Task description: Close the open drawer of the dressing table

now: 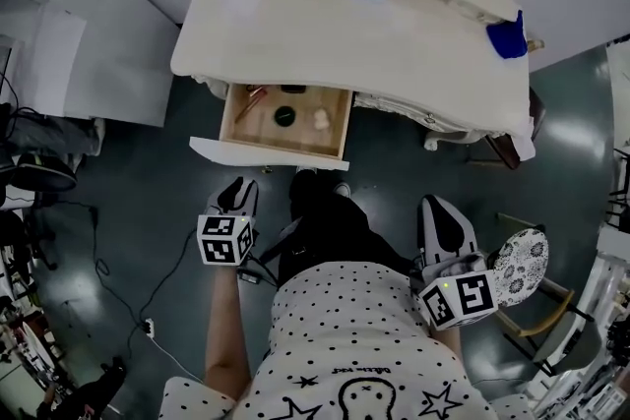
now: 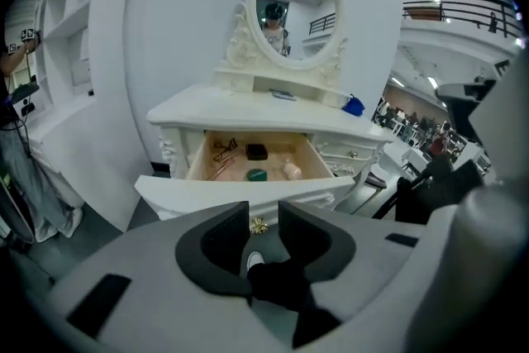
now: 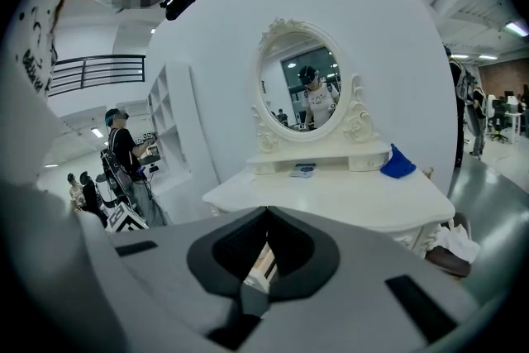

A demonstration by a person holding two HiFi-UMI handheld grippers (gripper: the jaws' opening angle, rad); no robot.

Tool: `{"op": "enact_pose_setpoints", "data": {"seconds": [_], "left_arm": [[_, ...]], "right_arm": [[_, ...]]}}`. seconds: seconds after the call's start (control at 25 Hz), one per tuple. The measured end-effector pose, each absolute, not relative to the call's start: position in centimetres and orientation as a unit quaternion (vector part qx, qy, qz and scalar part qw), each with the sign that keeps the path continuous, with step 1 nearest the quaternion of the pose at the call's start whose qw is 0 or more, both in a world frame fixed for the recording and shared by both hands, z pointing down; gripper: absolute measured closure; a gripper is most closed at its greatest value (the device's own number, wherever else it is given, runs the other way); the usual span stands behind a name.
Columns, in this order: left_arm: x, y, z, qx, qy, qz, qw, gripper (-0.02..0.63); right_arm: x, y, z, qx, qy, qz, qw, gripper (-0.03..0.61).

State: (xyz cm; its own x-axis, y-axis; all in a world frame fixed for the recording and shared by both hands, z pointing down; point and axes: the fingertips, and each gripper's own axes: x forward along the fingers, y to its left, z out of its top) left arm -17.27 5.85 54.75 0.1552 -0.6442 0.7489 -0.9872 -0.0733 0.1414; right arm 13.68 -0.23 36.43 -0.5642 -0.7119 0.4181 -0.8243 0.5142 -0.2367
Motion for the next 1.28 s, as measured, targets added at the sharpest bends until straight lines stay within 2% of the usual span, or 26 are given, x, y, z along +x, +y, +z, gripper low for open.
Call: {"op": "enact_pose_setpoints", "data": {"seconds": [0.44, 0.6, 0.92, 1.0, 1.28], "left_arm": [[-16.0, 5.6, 64.3, 0.669, -0.565, 0.303, 0.376, 0.445], [-16.2, 4.9, 65.8, 0.663, -0.569, 0.317, 0.369, 0.431], [-15.5, 3.4, 67.5, 0.660, -0.568, 0.324, 0.369, 0.431], [-15.7, 3.4, 67.4, 0.656, -0.577, 0.326, 0.360, 0.463], [-15.7, 3.4, 67.4, 0.660, -0.573, 0.338, 0.350, 0.465]], "right_arm": [[15.5, -0.4, 36.5, 0.461, -0.851, 0.208, 0.144, 0.569], [16.6, -0.1, 36.7, 0.471, -0.844, 0.209, 0.146, 0.569], [17.6, 0.3, 36.7, 0.477, -0.840, 0.211, 0.148, 0.569], [17.8, 0.4, 36.6, 0.480, -0.839, 0.210, 0.146, 0.569], [18.1, 0.7, 36.3, 0.492, -0.834, 0.205, 0.141, 0.569]]}}
